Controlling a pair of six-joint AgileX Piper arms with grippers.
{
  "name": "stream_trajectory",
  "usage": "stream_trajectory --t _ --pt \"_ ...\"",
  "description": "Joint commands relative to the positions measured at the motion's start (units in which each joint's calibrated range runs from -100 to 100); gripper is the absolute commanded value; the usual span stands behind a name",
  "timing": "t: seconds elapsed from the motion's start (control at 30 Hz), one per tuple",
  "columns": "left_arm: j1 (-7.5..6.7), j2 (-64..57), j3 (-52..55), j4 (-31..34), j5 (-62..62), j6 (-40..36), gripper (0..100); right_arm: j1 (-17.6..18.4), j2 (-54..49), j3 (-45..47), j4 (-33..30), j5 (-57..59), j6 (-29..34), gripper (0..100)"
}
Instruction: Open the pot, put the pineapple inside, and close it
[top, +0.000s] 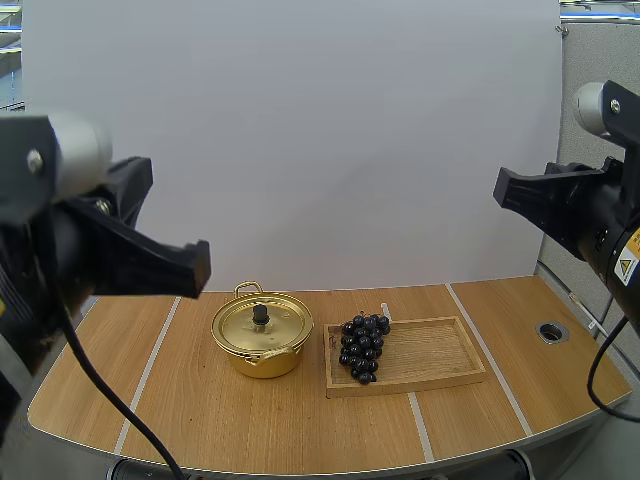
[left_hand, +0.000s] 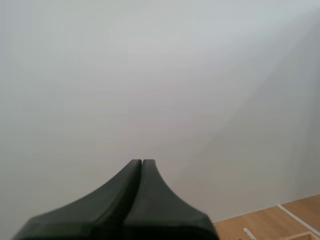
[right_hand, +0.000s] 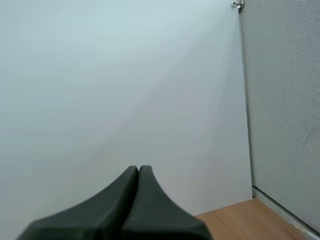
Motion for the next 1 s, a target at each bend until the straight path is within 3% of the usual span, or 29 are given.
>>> stream_trajectory --t 0.0,0.2,0.33,0.47,0.7,0.97 --pt "0.64 -1.0 4.7 0.0 -3.7 -1.7 0 -7.2 -0.4 -0.2 8.0 -8.1 0.2 0" --pt "0.64 -1.0 6.0 0.0 -3.7 -1.7 0 -11.0 -0.4 0.3 13.6 -10.0 -0.8 0" --pt "0.64 -1.0 8.9 0.0 -5.5 -1.7 0 -11.2 -0.4 6.9 15.8 -21.6 -7.4 0" --pt "0.64 -1.0 13.7 0.0 -15.3 -1.4 0 -11.2 -0.4 16.5 20.3 -34.6 -13.6 0" --pt "0.64 -1.0 24.7 0.0 -32.9 -1.4 0 -11.2 -0.4 30.2 27.4 -45.3 -13.8 0" --pt "0.64 -1.0 38.4 0.0 -41.9 -1.3 0 -11.2 -0.4 39.1 26.9 -52.4 -16.7 0"
